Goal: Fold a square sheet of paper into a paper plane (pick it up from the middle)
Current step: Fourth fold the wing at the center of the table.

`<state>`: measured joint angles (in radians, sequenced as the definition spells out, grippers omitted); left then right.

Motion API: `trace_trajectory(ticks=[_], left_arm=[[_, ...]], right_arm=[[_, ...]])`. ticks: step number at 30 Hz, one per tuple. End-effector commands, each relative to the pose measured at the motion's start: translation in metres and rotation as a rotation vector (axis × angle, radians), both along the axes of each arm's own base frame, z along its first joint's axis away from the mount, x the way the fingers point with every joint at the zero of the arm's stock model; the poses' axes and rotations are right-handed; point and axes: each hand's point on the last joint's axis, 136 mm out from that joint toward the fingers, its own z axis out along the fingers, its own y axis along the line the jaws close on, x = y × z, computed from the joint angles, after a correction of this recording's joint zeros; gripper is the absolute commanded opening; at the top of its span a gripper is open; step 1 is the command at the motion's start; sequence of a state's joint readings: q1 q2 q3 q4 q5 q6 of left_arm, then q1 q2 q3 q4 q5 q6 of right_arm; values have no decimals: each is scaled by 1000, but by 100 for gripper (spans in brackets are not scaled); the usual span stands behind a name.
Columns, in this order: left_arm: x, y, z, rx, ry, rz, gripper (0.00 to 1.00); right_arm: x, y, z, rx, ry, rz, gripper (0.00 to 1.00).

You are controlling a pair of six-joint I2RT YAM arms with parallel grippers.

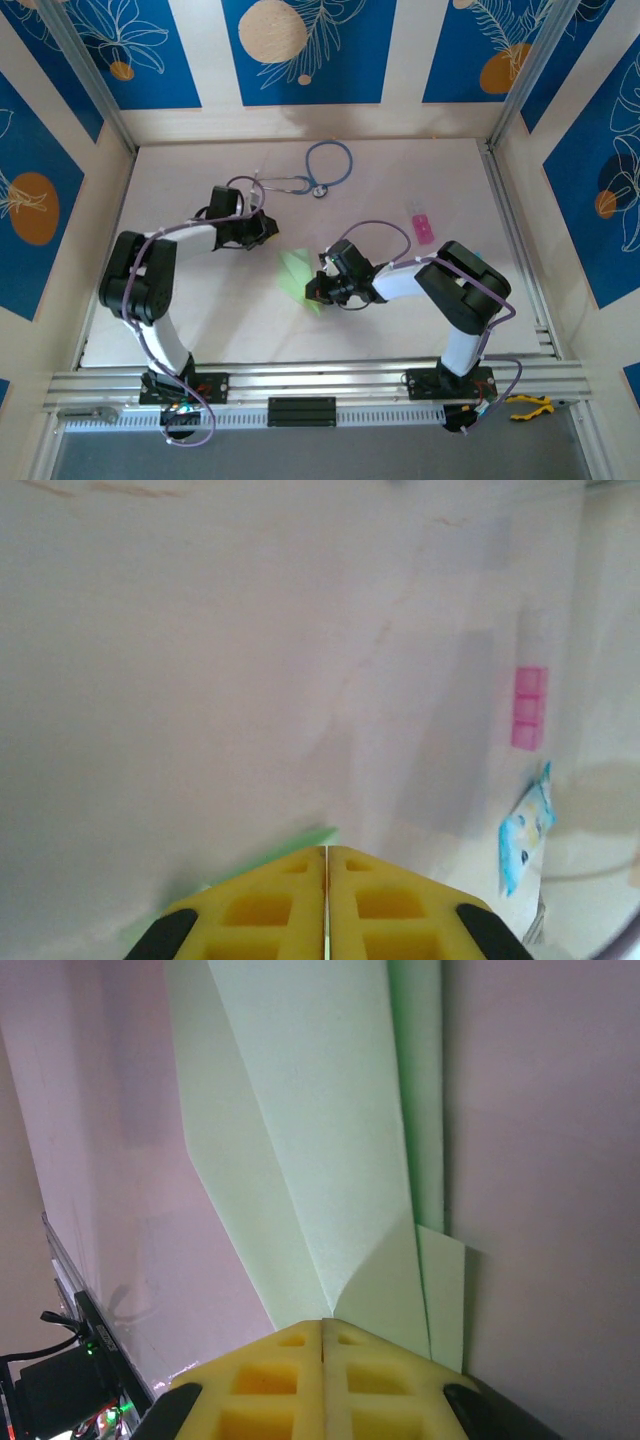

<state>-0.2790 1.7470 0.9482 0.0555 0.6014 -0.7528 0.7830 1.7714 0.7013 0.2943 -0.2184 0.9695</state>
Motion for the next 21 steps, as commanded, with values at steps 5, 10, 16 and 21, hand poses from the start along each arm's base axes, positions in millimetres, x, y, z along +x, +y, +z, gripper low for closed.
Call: trace_trajectory(ticks=[5, 10, 16, 21], left_arm=[[-60, -42, -29, -5, 67, -150, 10], [-70, -43, -48, 8, 92, -140, 9], [-75, -28, -78, 106, 153, -107, 7], [-85, -19, -94, 129, 190, -100, 6]], right_arm=[[-32, -35, -47, -183, 146, 36, 2], [-32, -35, -46, -188, 145, 38, 2], [-30, -31, -38, -163, 128, 42, 2], [-21, -17, -10, -83, 72, 56, 3]])
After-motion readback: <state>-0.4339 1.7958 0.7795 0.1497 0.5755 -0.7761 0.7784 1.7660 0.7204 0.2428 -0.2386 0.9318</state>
